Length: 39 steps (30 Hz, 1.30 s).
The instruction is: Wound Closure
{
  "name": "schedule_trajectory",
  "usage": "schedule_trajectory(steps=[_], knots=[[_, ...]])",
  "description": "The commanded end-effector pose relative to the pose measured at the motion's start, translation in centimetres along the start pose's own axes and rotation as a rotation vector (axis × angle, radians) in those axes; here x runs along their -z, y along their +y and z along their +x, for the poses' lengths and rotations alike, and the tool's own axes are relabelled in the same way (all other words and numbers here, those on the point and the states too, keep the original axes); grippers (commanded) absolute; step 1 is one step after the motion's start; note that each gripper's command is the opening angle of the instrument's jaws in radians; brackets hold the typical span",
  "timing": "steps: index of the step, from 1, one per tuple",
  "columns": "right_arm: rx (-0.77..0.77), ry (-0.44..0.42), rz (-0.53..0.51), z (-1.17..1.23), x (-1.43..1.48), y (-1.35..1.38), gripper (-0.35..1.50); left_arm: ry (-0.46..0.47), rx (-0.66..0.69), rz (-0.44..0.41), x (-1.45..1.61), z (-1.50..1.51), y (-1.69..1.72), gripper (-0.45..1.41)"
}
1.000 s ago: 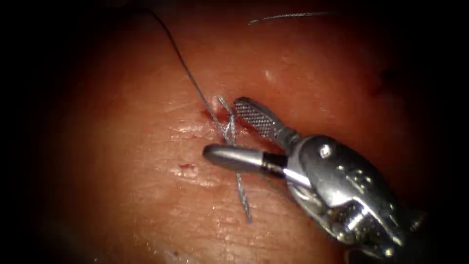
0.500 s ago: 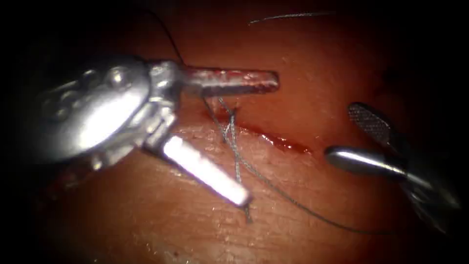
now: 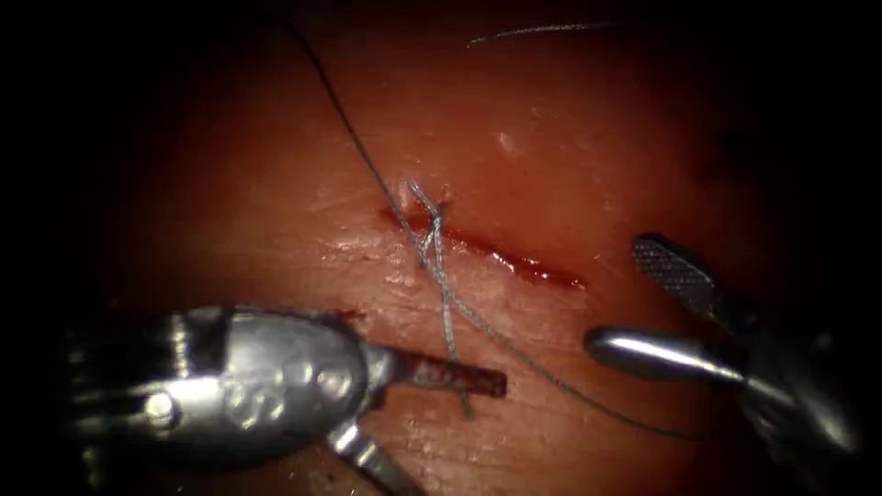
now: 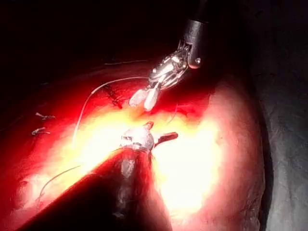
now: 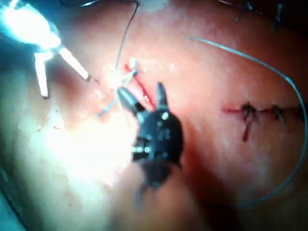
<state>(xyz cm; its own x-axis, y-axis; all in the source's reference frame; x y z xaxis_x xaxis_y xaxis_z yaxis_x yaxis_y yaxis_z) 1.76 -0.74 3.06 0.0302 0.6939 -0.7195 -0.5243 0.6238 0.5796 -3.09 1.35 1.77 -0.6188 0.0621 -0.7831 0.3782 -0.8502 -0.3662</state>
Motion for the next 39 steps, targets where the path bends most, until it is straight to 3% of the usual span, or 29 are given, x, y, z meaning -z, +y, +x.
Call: schedule_trajectory(steps=[1,8,20,23,27,31,34,39], knots=[[-0.001,0.000,0.010,-0.04,-0.08,-0.06,1.16,-0.019,-0.002,-0.003,-0.08,-0.05,-0.07,0.57],[0.016,-0.006,0.036,-0.01,-0.12,-0.24,1.16,-0.139,-0.012,-0.010,-0.25,-0.36,-0.21,0.56],[0.028,-0.009,0.053,0.00,-0.16,-0.35,1.16,-0.212,-0.016,0.023,-0.66,-0.66,-0.48,0.57],[0.029,-0.009,0.055,-0.01,-0.15,-0.38,1.16,-0.215,-0.018,0.026,-0.70,-0.70,-0.52,0.37],[0.030,-0.009,0.058,-0.01,-0.14,-0.41,1.15,-0.236,-0.018,0.021,-0.72,-0.73,-0.52,-0.45],[0.038,-0.016,0.094,-0.03,-0.12,-0.46,1.06,-0.243,-0.042,0.041,-0.64,-0.69,-0.51,-0.45],[0.057,-0.034,0.153,-0.08,-0.11,-0.51,0.86,-0.227,-0.040,0.060,-0.55,-0.63,-0.52,-0.45],[0.099,-0.146,0.261,-0.30,-0.23,-0.69,0.64,-0.183,-0.037,0.104,-0.32,-0.53,-0.53,-0.45]])
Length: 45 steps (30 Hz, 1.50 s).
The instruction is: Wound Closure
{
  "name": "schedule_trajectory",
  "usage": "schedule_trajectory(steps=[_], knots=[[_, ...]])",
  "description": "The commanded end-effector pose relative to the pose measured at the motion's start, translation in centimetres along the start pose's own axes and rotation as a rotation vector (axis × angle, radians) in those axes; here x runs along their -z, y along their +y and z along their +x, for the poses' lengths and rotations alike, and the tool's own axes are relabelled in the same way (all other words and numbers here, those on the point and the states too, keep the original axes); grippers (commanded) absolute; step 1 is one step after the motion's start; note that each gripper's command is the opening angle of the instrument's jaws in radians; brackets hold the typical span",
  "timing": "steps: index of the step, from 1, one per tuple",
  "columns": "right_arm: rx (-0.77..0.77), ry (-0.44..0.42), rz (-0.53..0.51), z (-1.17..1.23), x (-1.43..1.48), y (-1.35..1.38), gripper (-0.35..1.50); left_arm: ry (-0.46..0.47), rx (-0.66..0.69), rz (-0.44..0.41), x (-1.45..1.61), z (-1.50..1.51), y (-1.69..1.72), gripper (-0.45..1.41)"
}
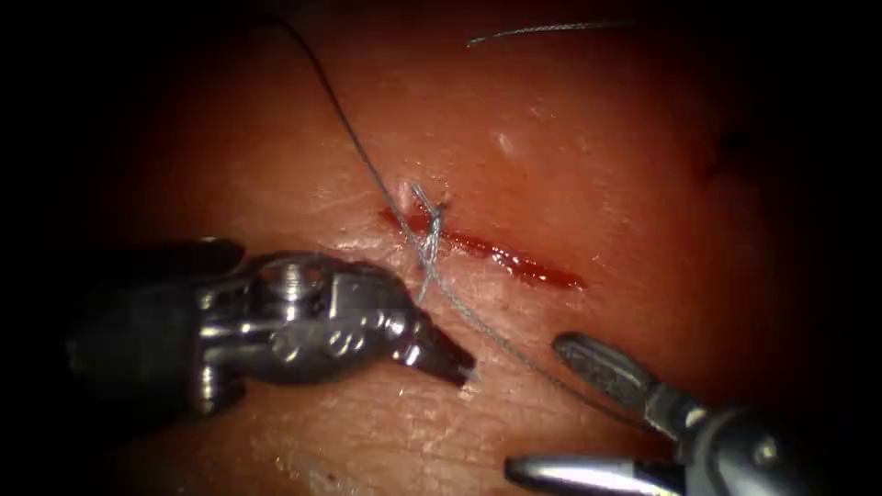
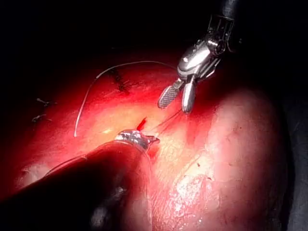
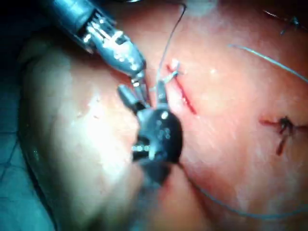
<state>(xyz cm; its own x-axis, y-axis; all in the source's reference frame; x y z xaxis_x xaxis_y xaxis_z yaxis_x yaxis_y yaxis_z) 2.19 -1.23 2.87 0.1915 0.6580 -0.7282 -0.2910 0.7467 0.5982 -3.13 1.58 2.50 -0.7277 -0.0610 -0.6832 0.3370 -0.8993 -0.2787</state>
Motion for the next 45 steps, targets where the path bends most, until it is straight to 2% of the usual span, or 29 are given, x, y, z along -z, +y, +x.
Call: schedule_trajectory(steps=[1,4,9,17,25,35,45], knots=[[0.012,-0.026,0.036,-0.14,-0.20,-0.04,0.64,0.009,0.003,0.008,0.01,0.01,-0.06,-0.45],[0.040,-0.053,0.086,-0.22,-0.32,-0.03,0.64,0.014,0.008,0.020,0.14,0.00,-0.06,-0.45],[0.062,-0.100,0.082,-0.30,-0.50,0.09,0.64,0.019,0.012,0.028,0.27,-0.07,-0.01,-0.45],[0.110,-0.155,-0.050,-0.27,-0.73,0.50,0.69,0.048,0.017,0.045,0.40,-0.16,0.11,-0.45],[0.178,-0.206,-0.078,-0.23,-0.98,0.62,0.74,0.075,0.024,0.056,0.45,-0.18,0.15,-0.45],[0.260,-0.235,-0.100,-0.17,-1.25,0.63,0.81,0.102,0.034,0.065,0.51,-0.15,0.14,-0.45],[0.486,-0.243,-0.121,-0.16,-1.43,0.77,0.89,0.153,0.043,0.083,0.57,-0.09,0.14,-0.45]])
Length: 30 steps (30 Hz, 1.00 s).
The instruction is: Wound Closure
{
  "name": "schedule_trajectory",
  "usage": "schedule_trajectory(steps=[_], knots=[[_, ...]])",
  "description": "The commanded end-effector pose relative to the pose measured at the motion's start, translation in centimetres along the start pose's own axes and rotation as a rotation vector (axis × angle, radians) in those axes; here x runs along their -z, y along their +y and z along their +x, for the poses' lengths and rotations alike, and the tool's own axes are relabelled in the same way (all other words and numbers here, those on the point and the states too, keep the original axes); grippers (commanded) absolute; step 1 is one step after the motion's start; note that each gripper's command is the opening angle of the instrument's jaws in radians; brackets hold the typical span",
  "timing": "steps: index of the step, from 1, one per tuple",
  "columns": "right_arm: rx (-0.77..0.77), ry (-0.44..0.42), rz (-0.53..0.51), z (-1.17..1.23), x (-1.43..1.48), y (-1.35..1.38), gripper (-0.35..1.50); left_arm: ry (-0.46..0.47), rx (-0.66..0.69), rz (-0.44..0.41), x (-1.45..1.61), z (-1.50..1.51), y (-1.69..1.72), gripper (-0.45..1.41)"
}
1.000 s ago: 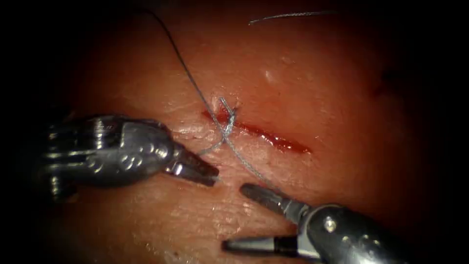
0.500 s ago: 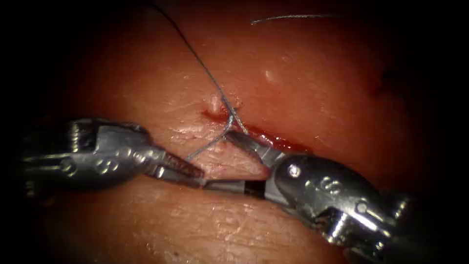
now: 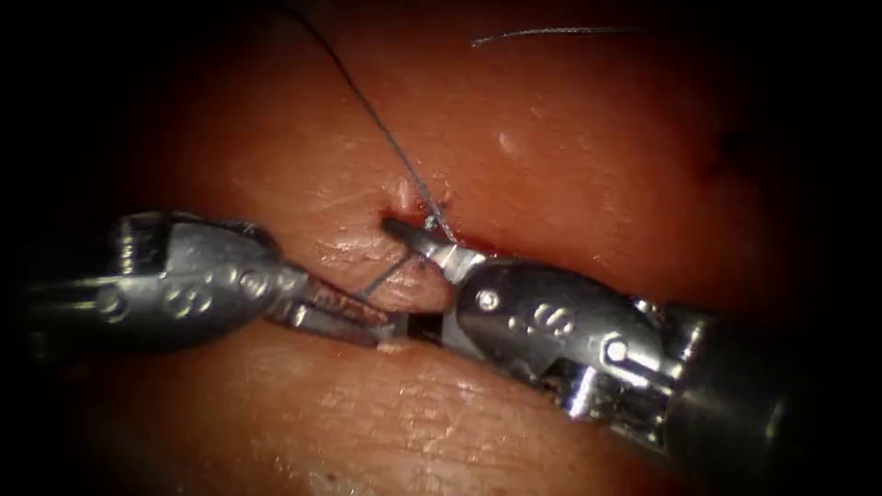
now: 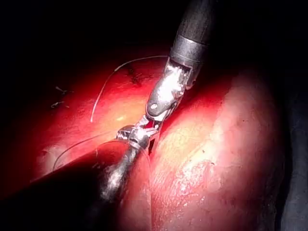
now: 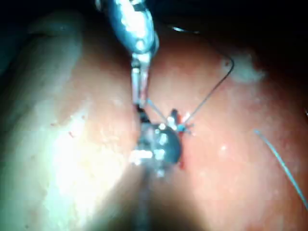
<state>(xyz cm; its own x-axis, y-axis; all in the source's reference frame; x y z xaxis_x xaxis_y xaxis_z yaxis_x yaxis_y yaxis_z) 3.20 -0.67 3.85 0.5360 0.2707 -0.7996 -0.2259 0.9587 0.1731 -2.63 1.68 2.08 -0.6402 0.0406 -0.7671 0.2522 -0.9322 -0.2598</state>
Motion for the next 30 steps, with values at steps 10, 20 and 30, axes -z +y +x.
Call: schedule_trajectory(steps=[10,20,30], knots=[[0.321,0.025,0.000,-0.01,-0.24,0.07,0.83,0.037,0.021,0.016,-0.07,-0.01,-0.05,-0.45],[0.497,0.050,0.009,-0.01,-0.42,-0.02,0.79,0.055,0.036,0.025,-0.07,-0.01,-0.04,-0.45],[0.532,0.025,0.017,-0.14,-0.51,-0.04,0.79,0.055,0.037,0.024,-0.08,0.00,-0.02,-0.45]])
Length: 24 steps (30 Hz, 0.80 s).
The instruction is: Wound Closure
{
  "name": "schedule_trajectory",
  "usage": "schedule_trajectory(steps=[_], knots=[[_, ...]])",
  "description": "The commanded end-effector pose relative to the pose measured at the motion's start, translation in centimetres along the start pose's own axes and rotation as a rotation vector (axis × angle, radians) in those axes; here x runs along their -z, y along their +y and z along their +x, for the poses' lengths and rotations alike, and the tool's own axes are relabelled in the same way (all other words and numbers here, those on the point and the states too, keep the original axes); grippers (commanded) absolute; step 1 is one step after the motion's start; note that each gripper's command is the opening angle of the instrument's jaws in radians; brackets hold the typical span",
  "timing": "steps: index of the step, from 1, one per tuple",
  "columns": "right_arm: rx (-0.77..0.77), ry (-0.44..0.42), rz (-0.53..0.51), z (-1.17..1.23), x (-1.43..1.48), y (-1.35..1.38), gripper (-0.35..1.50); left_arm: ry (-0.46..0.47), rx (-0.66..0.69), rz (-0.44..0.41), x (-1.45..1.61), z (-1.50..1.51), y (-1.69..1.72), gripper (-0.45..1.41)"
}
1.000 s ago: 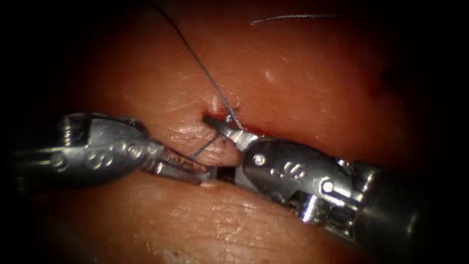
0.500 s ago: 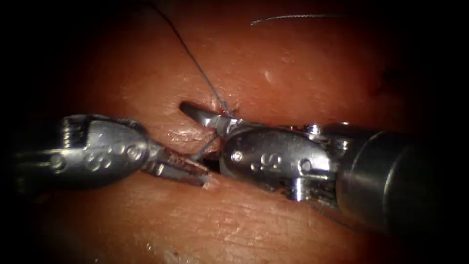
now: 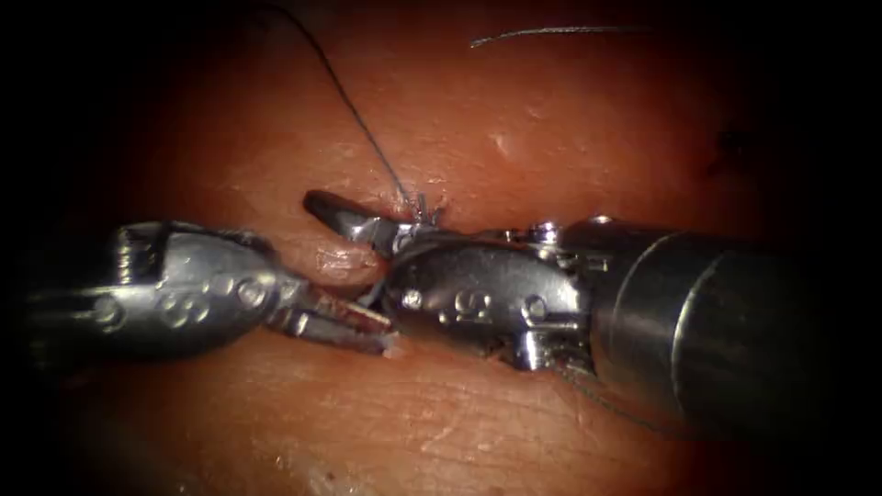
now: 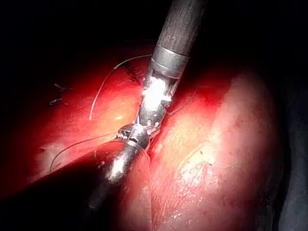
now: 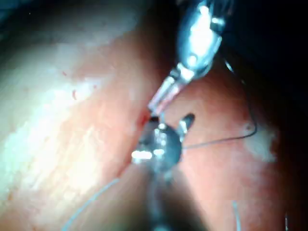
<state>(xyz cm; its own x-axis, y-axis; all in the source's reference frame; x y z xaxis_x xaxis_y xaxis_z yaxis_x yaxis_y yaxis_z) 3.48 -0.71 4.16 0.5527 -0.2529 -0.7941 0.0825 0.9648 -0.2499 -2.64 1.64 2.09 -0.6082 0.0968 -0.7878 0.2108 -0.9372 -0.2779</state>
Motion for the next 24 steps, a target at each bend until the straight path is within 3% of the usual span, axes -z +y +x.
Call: schedule_trajectory(steps=[1,3,4,5,7,8,11,18,24], knots=[[0.003,-0.001,0.001,-0.04,-0.10,-0.01,0.79,0.000,-0.003,0.001,-0.05,0.00,-0.05,-0.45],[0.002,-0.001,0.000,-0.05,-0.10,-0.01,0.73,0.000,-0.003,0.002,-0.06,0.00,-0.04,-0.45],[0.002,-0.001,0.000,-0.05,-0.10,-0.01,0.49,0.000,-0.003,-0.001,-0.06,-0.01,-0.04,-0.45],[0.002,-0.001,0.000,-0.05,-0.10,-0.01,0.49,0.000,-0.003,-0.001,-0.06,-0.01,-0.04,-0.45],[0.004,-0.016,0.010,-0.06,-0.11,-0.02,-0.20,0.000,-0.003,-0.001,-0.06,-0.01,-0.04,-0.45],[0.006,-0.015,0.011,-0.08,-0.12,-0.03,-0.25,0.003,-0.003,0.000,-0.05,-0.01,-0.03,-0.45],[0.008,-0.020,0.014,-0.11,-0.14,-0.04,-0.35,0.003,-0.003,0.000,-0.05,-0.01,-0.02,-0.45],[0.008,-0.041,0.101,-0.15,-0.14,-0.03,-0.35,0.003,-0.002,0.001,-0.04,0.00,0.00,-0.45],[0.010,-0.047,0.115,-0.12,-0.08,-0.07,-0.35,0.006,-0.001,-0.009,0.04,-0.06,0.03,-0.45]])
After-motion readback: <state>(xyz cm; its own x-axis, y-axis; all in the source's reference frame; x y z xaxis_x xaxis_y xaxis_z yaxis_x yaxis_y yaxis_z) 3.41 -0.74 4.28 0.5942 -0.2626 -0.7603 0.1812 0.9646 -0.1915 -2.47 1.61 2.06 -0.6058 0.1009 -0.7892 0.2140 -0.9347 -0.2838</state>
